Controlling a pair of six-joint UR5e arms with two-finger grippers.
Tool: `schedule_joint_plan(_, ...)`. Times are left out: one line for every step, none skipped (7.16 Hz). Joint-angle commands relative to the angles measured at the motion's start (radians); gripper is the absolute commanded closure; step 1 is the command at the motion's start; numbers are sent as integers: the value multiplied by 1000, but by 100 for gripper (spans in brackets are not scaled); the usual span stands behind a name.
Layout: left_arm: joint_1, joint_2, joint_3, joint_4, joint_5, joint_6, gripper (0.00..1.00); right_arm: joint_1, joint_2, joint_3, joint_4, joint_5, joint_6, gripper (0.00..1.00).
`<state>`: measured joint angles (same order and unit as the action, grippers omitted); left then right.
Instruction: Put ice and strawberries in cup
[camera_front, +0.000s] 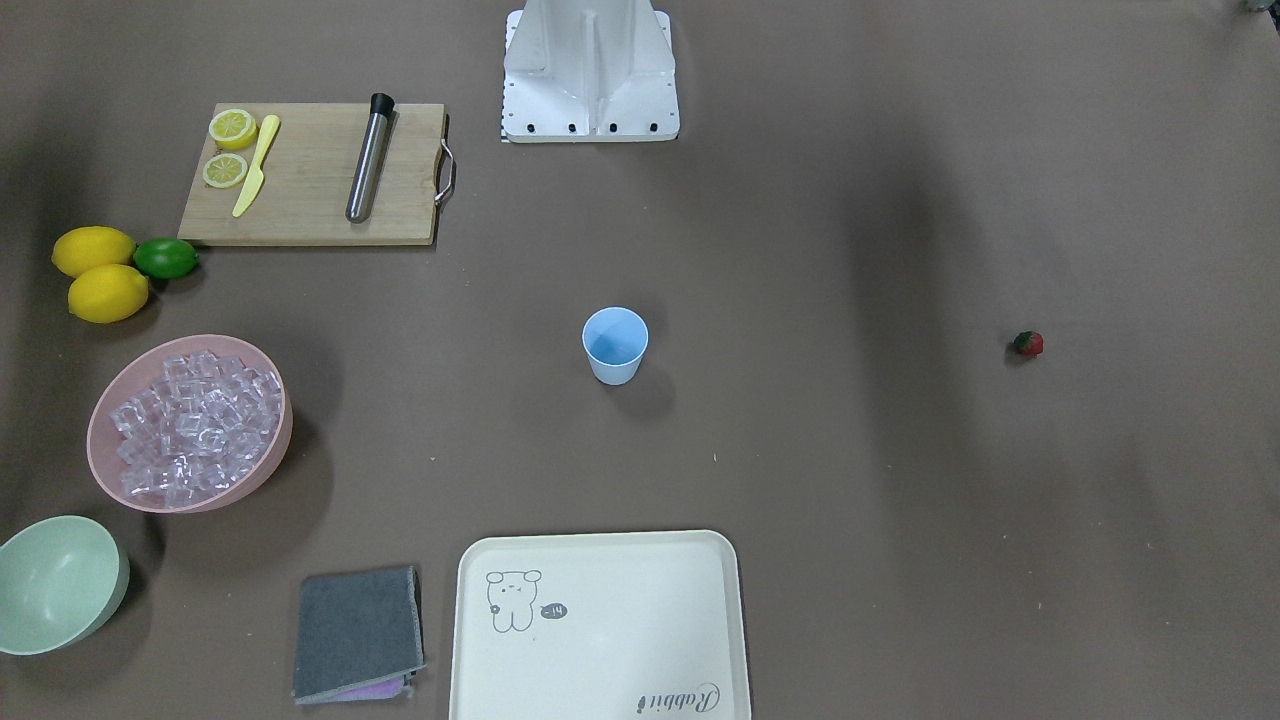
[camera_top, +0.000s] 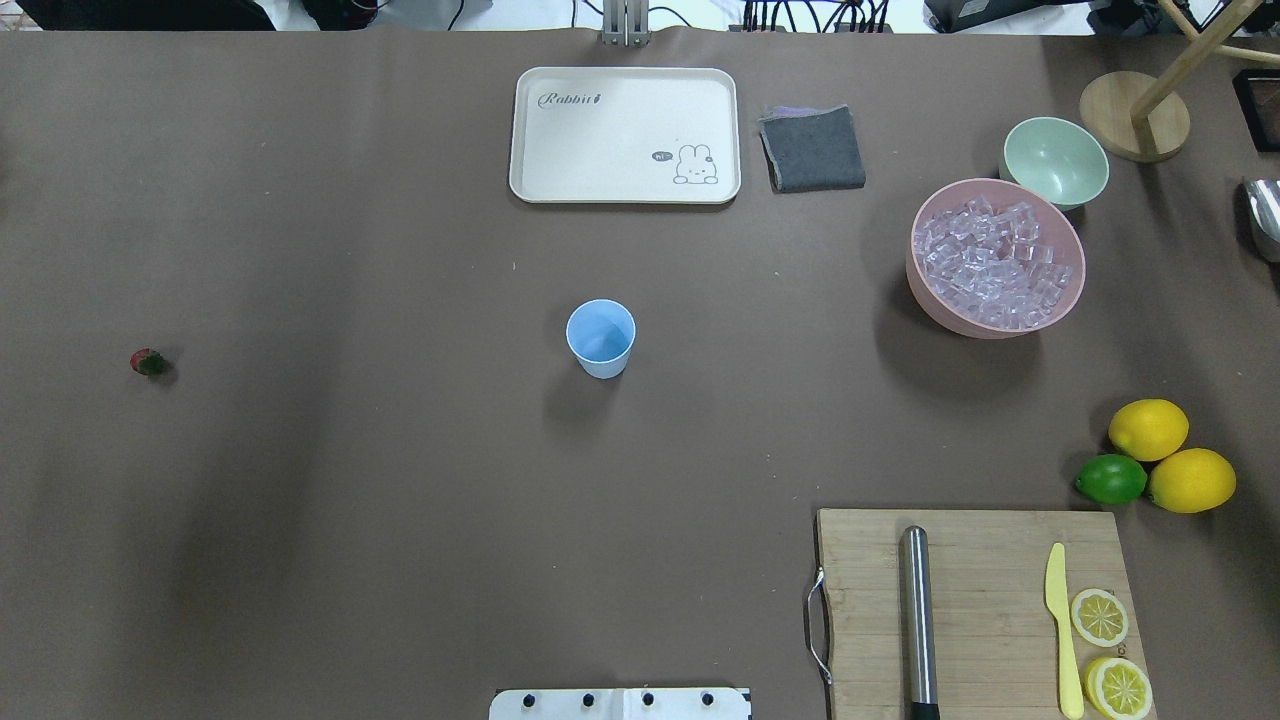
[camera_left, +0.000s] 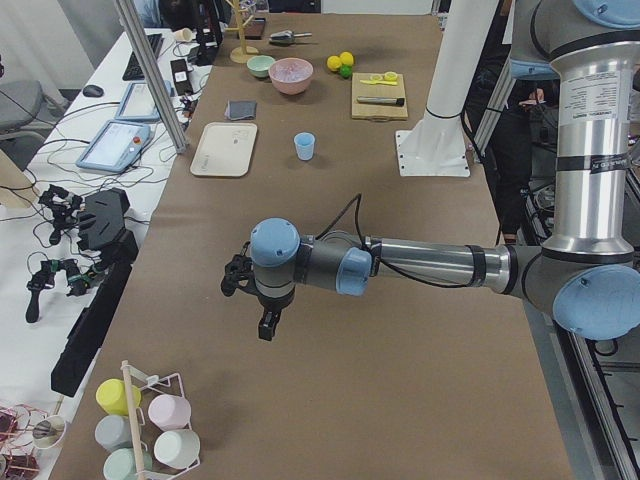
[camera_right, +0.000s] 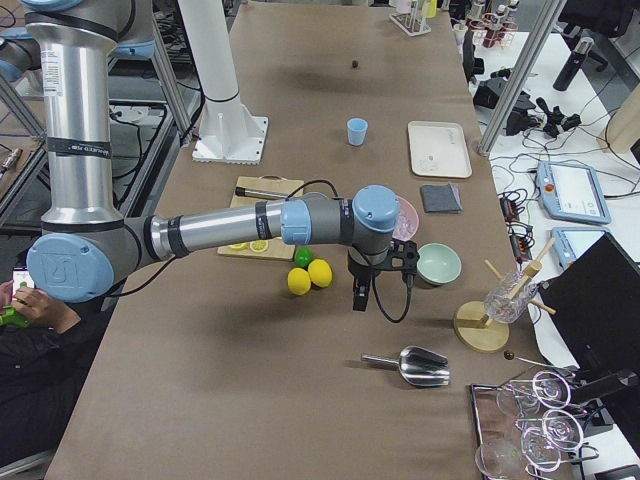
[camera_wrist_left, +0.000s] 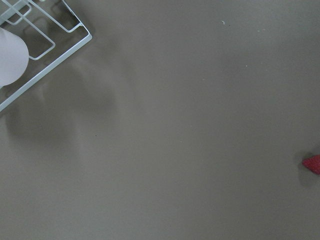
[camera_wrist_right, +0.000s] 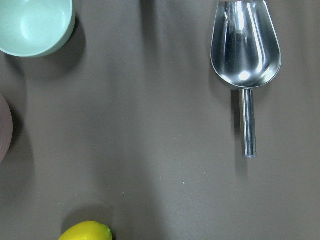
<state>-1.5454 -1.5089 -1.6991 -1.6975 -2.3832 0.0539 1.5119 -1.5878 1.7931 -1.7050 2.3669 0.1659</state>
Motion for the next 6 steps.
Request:
schedule_joint_plan(7, -7, -1, -1, -4, -2, 2, -1, 0, 6, 1, 2, 4, 1)
schedule_joint_plan(7, -11, 2, -1, 2, -2, 2, -1, 0, 8, 1, 0, 4, 1)
schedule_joint_plan(7, -16, -2, -1, 4, -2, 2, -5, 5, 8, 1, -2, 7, 1)
schedule_joint_plan(7, -22, 1, -1, 4, 0, 2, -5, 14, 8, 1, -5, 6, 1)
schedule_joint_plan(7, -25, -1, -1, 24, 0, 2, -12, 20, 8, 1, -6, 6, 1)
schedule_joint_plan(7, -25, -4, -2, 54, -2, 2, -15, 22, 9, 1, -6, 6, 1)
